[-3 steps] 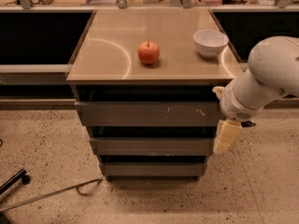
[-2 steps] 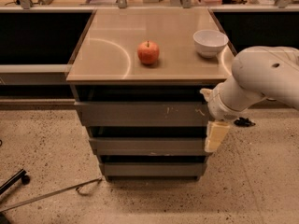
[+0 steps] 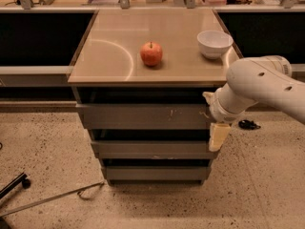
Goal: Open top drawer
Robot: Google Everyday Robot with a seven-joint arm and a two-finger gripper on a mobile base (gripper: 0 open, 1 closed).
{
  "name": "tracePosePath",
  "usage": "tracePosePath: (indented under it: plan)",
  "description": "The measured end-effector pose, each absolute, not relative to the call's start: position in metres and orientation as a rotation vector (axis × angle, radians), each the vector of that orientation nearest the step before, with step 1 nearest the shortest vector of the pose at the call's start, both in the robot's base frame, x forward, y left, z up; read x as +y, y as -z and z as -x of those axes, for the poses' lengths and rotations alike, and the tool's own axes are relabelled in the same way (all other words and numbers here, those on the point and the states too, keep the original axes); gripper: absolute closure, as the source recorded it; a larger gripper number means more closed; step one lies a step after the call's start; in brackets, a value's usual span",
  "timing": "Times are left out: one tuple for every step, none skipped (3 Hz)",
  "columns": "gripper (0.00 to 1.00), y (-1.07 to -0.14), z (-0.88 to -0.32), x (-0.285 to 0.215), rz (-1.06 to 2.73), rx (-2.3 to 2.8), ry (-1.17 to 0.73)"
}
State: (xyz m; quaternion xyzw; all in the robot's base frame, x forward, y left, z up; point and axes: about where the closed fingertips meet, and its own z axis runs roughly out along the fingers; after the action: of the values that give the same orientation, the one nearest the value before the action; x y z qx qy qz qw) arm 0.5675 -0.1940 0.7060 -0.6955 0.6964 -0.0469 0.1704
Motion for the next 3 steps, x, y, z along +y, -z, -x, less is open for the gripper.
tracePosePath:
  plan:
    - [0.0, -0.701, -0.572, -0.191, 1.972, 1.967, 0.123]
    - [0.0, -0.688, -0.596, -0.177, 1.985, 1.925, 0.081]
    - [0.0, -0.676, -0.621, -0.152, 2.041, 1.855, 0.04]
